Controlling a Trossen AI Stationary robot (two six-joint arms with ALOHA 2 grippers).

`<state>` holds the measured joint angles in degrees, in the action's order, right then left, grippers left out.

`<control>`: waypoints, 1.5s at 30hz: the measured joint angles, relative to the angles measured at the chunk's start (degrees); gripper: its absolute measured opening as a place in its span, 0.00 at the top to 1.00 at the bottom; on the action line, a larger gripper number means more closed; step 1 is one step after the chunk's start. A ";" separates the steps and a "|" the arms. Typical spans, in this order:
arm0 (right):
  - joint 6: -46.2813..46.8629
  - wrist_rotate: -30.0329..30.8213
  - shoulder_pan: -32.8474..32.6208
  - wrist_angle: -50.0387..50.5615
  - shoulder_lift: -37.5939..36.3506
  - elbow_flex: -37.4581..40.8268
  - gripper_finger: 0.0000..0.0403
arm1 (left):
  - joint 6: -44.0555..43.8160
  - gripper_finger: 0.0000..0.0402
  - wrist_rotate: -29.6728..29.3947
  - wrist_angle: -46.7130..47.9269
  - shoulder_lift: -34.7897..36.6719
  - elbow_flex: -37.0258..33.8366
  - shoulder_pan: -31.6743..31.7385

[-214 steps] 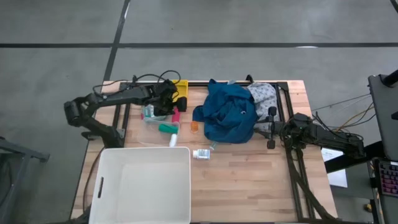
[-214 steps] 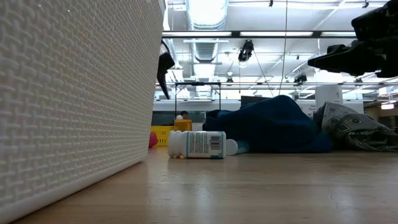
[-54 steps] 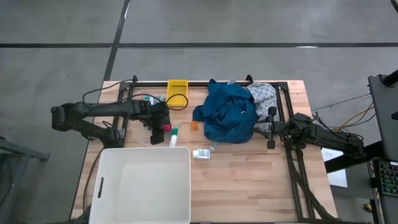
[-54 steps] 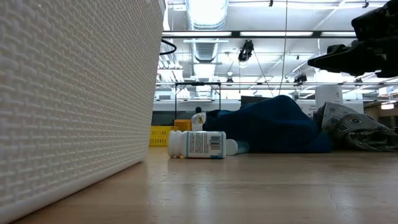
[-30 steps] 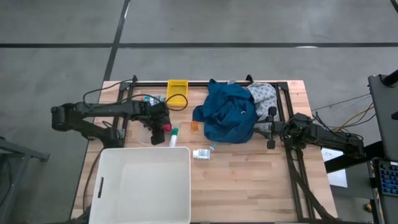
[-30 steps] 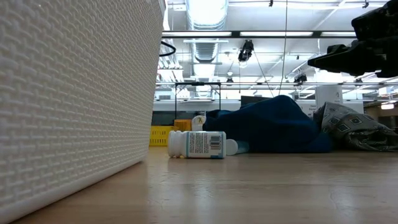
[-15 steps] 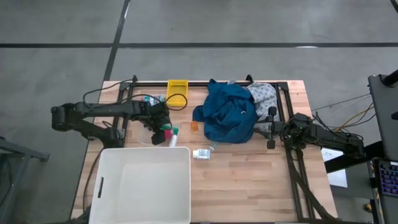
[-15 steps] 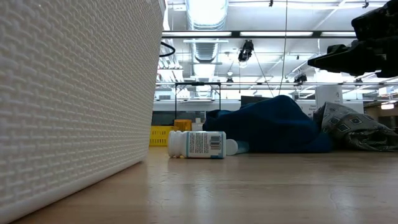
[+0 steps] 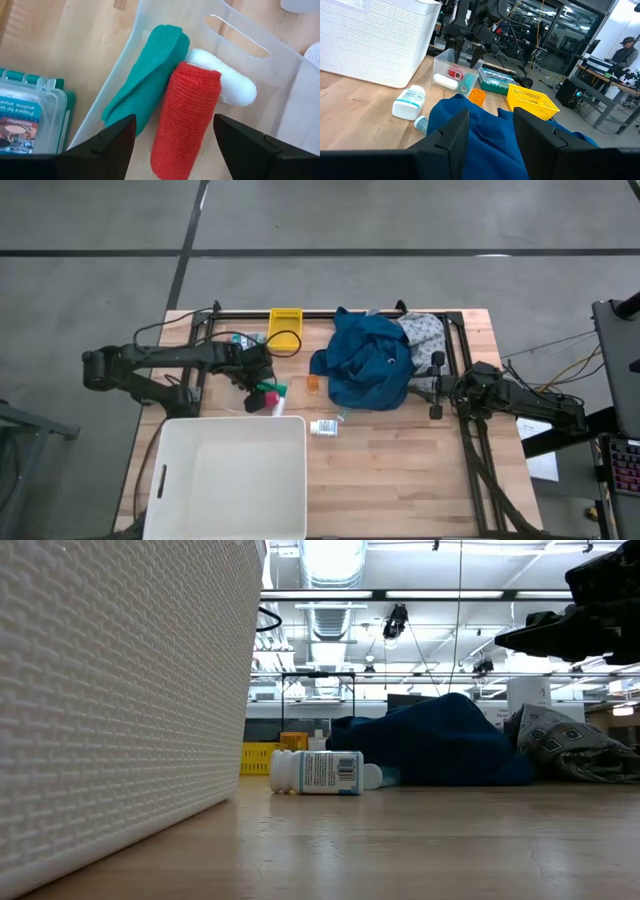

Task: Pick & place medical supplies in basket/bin
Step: Put the orange pill bottle into the yellow bin

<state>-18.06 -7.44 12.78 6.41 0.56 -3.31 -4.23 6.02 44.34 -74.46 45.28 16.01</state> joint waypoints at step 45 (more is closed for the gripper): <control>0.02 0.00 -0.01 0.00 0.00 0.02 0.63 | -19.71 0.33 0.46 -4.33 0.57 13.64 1.44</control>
<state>-18.05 -7.44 12.77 6.42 0.56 -3.29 -23.93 6.48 40.01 -73.89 58.92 17.45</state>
